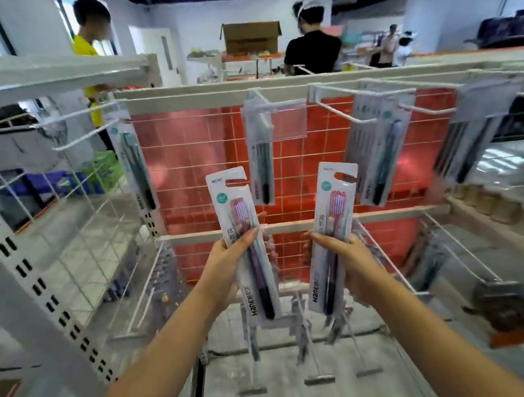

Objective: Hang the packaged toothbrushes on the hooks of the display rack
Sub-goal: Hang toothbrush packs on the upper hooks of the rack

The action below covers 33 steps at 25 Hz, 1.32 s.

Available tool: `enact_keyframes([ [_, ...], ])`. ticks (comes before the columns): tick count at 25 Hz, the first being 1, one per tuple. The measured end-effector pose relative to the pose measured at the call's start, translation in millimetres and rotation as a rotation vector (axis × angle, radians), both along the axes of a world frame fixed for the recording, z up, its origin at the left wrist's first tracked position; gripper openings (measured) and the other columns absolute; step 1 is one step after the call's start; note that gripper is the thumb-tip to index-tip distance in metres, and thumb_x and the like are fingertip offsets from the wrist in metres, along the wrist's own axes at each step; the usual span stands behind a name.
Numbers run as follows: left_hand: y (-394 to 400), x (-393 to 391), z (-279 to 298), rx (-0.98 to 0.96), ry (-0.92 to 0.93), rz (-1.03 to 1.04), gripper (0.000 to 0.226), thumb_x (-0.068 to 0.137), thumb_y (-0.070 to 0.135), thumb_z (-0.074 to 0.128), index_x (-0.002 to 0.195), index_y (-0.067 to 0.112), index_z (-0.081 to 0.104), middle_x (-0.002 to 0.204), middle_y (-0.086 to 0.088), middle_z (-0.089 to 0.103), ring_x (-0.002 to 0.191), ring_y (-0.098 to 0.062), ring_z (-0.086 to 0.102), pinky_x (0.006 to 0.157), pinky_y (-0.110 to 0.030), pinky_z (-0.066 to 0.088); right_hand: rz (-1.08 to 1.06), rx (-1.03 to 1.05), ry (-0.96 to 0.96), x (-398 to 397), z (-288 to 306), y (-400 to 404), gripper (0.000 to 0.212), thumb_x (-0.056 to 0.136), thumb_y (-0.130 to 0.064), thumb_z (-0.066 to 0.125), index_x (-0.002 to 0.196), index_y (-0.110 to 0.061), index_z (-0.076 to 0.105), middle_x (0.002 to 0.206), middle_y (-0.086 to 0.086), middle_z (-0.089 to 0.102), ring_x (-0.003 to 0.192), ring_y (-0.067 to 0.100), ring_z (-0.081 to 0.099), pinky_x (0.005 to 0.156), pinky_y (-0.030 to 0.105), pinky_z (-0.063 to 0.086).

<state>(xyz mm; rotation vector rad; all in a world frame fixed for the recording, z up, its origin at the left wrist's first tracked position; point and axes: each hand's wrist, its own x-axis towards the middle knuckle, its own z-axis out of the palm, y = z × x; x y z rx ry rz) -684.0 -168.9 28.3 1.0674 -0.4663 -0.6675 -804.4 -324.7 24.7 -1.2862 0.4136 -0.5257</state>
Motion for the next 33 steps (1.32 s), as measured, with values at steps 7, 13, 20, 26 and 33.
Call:
enact_keyframes([
  [7, -54, -67, -3, 0.004, -0.046, -0.104, 0.030, 0.076, 0.022, 0.059, 0.103, 0.013, 0.066, 0.071, -0.002, 0.067, 0.068, -0.015, 0.065, 0.069, -0.029, 0.057, 0.038, -0.068, 0.035, -66, 1, -48, 0.008, 0.086, -0.005, 0.061, 0.084, -0.011, 0.067, 0.067, -0.002, 0.071, 0.069, 0.012, 0.069, 0.064, 0.022, 0.056],
  [13, -86, -112, -16, 0.084, -0.015, -0.095, 0.027, 0.077, 0.028, 0.058, 0.095, 0.008, 0.063, 0.077, -0.007, 0.066, 0.080, -0.025, 0.062, 0.086, -0.041, 0.052, 0.071, -0.099, 0.071, -103, -11, -77, 0.007, 0.086, -0.005, 0.062, 0.088, -0.008, 0.068, 0.072, 0.004, 0.072, 0.068, 0.015, 0.070, 0.061, 0.021, 0.055],
  [20, -100, -136, -14, 0.132, -0.096, -0.068, 0.021, 0.093, 0.022, 0.047, 0.087, 0.012, 0.064, 0.078, -0.005, 0.071, 0.074, -0.015, 0.069, 0.070, -0.024, 0.055, 0.110, -0.114, 0.090, -100, -16, -93, 0.012, 0.085, -0.009, 0.063, 0.096, -0.009, 0.068, 0.082, 0.006, 0.075, 0.080, 0.022, 0.072, 0.072, 0.030, 0.058],
  [26, -86, -113, 1, 0.127, -0.165, -0.070, 0.022, 0.087, 0.030, 0.049, 0.084, 0.012, 0.061, 0.068, 0.000, 0.068, 0.065, -0.015, 0.065, 0.073, -0.030, 0.054, 0.140, -0.117, 0.073, -72, -12, -85, 0.018, 0.085, -0.013, 0.064, 0.101, -0.004, 0.067, 0.078, 0.005, 0.075, 0.076, 0.021, 0.071, 0.074, 0.032, 0.058],
  [33, -66, -72, 8, 0.106, -0.149, -0.119, 0.033, 0.082, 0.033, 0.053, 0.101, 0.007, 0.058, 0.070, -0.003, 0.067, 0.064, -0.018, 0.065, 0.066, -0.030, 0.056, 0.186, -0.283, 0.085, -32, 6, -79, 0.014, 0.079, -0.029, 0.068, 0.089, -0.020, 0.071, 0.091, 0.008, 0.074, 0.088, 0.025, 0.070, 0.085, 0.041, 0.054],
])
